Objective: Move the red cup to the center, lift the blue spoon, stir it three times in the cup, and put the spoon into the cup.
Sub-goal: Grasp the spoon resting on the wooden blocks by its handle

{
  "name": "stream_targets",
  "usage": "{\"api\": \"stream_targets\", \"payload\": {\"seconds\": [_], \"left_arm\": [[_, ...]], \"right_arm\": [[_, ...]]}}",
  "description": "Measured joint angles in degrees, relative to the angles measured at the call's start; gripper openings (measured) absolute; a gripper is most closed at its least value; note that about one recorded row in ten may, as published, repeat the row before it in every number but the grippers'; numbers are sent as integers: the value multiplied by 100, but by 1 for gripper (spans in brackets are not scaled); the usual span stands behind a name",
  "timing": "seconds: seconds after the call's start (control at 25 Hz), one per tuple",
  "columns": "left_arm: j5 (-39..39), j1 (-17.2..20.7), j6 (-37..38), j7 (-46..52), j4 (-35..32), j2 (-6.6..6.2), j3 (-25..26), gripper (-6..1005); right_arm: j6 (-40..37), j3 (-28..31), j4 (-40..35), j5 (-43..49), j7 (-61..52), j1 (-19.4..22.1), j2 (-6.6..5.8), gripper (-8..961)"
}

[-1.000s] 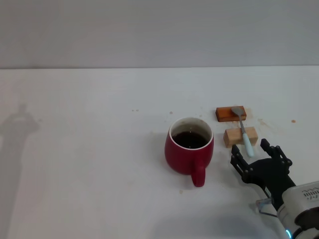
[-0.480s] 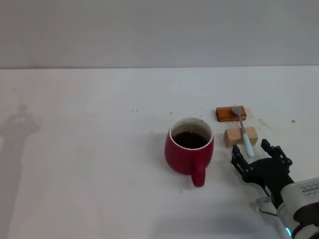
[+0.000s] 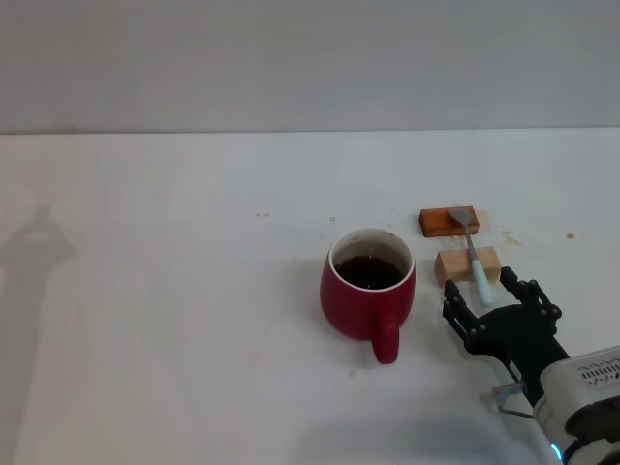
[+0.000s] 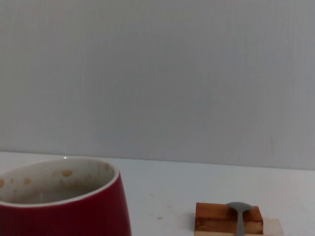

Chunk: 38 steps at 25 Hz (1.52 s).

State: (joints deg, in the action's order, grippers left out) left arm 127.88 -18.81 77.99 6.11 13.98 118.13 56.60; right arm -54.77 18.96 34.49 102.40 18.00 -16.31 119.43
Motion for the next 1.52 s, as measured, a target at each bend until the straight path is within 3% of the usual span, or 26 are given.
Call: {"api": "stream_targets", "payload": {"seconds": [0.4, 0.72, 1.52], "left_arm": [[0, 22, 9, 6, 0, 0, 8, 24], [0, 40, 49, 14, 0, 0, 0, 25], [0, 127, 170, 38, 0, 0, 0, 26]], "right_arm": [[-31, -7, 40, 7, 1, 28, 5, 734], [-40, 7, 49, 3, 2, 40, 12, 498], [-139, 2, 36, -36, 2, 62, 15, 483]]}}
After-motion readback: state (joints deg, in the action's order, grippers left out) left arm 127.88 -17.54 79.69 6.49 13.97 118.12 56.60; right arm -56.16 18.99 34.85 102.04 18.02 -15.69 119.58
